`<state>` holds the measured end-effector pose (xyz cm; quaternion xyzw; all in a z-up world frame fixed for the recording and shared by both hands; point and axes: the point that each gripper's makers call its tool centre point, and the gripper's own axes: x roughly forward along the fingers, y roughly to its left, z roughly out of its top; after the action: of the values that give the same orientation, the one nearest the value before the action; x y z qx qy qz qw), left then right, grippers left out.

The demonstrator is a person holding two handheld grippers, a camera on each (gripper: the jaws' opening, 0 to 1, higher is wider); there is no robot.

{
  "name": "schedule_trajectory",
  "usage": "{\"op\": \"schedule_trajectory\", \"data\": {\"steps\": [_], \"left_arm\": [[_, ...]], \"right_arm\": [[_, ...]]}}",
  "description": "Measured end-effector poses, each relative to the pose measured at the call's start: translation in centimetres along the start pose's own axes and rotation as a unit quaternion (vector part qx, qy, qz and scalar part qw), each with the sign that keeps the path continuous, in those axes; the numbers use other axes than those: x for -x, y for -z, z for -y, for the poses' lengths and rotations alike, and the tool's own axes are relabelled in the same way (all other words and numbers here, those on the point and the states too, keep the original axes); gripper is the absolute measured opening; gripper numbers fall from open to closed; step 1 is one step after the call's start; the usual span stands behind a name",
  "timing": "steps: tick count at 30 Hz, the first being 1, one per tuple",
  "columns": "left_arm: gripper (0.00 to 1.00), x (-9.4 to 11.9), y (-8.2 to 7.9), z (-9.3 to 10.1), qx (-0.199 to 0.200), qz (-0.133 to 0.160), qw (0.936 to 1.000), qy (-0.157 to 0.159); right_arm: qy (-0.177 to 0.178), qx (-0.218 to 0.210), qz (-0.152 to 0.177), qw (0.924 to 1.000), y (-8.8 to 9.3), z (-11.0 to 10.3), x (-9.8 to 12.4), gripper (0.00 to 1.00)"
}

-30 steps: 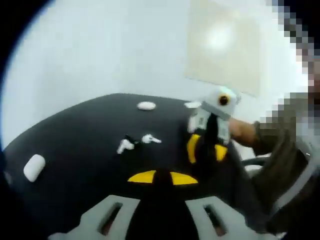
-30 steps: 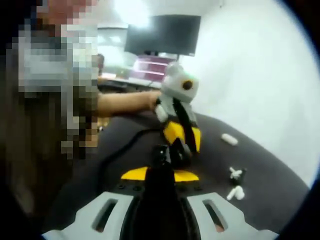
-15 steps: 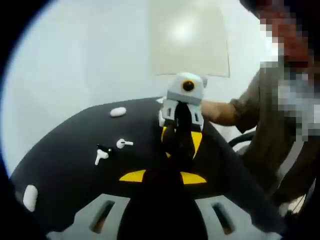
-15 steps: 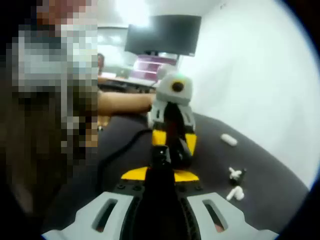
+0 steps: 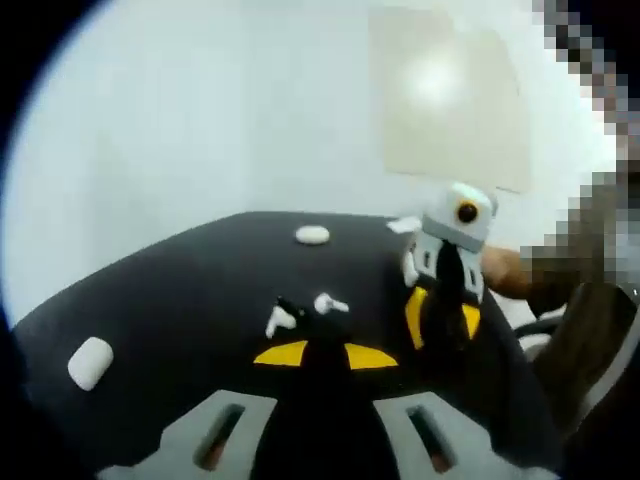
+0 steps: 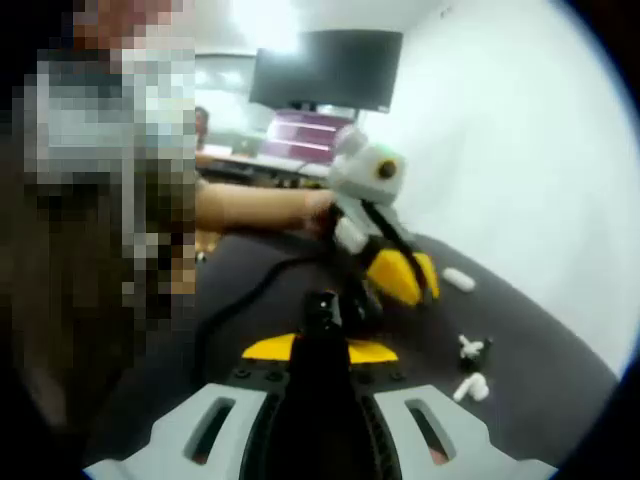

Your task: Pick up three earphones and place each one into its charging case using tactile feedback, ensure that each earphone is properly inserted and securely positioned inside the case.

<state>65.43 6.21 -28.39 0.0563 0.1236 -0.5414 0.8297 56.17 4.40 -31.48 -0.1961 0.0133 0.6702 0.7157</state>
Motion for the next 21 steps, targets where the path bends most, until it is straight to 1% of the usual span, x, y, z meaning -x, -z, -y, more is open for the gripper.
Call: {"op": "schedule_trajectory", "data": {"steps": [2,4,5,6,7,9,10,11,12,13,14,15,16,19,21], "left_arm": [[0.09,-1.0,-0.4,0.4,-0.008,0.004,1.0000,-0.001],[0.09,-2.0,-0.3,1.2,-0.022,-0.002,0.9997,0.006],[0.09,-2.7,0.2,1.6,-0.029,-0.011,0.9994,0.015],[0.09,-3.3,1.3,2.4,-0.040,-0.038,0.9980,0.032],[0.09,-3.7,2.3,2.7,-0.046,-0.060,0.9964,0.039],[0.09,-4.4,3.4,3.4,-0.052,-0.079,0.9940,0.056],[0.09,-4.6,2.2,3.4,-0.049,-0.035,0.9968,0.052],[0.09,-4.4,2.7,3.2,-0.042,-0.054,0.9962,0.053],[0.09,-4.5,2.8,3.2,-0.023,-0.051,0.9968,0.057],[0.09,-4.4,2.8,3.4,-0.014,-0.045,0.9968,0.065],[0.11,-4.3,2.8,3.4,-0.019,-0.043,0.9964,0.070],[0.15,-4.2,2.8,3.6,-0.021,-0.044,0.9959,0.076],[0.18,-4.1,2.9,4.1,-0.020,-0.044,0.9954,0.083],[0.20,-3.7,3.1,4.6,-0.032,-0.046,0.9949,0.084],[0.24,-3.3,3.1,4.5,-0.035,-0.052,0.9948,0.081]], "right_arm": [[-0.001,-0.002,0.000,1.0000,0.0,0.0,0.0,0.19],[-0.002,-0.003,0.000,1.0000,0.0,0.0,0.0,0.19],[-0.002,-0.002,0.000,1.0000,0.0,0.0,0.0,0.19],[-0.002,-0.002,0.000,1.0000,0.0,0.0,0.0,0.19],[-0.001,-0.001,0.000,1.0000,0.0,0.0,0.0,0.19],[-0.003,-0.002,0.000,1.0000,0.0,0.0,0.1,0.19],[-0.003,-0.003,0.000,1.0000,0.0,0.0,0.1,0.19],[-0.003,-0.002,0.000,1.0000,0.0,0.0,0.1,0.19],[-0.003,-0.003,0.000,1.0000,0.1,0.0,0.1,0.19],[-0.003,-0.003,0.000,1.0000,0.1,0.0,0.1,0.19],[-0.003,-0.003,0.000,1.0000,0.1,0.0,0.1,0.19],[-0.004,-0.004,0.000,1.0000,0.1,0.0,0.1,0.19],[-0.004,-0.004,0.000,1.0000,0.1,0.0,0.1,0.19],[-0.004,-0.005,0.000,1.0000,0.1,-0.1,0.2,0.19],[-0.004,-0.007,0.000,1.0000,0.2,-0.1,0.2,0.19]]}}
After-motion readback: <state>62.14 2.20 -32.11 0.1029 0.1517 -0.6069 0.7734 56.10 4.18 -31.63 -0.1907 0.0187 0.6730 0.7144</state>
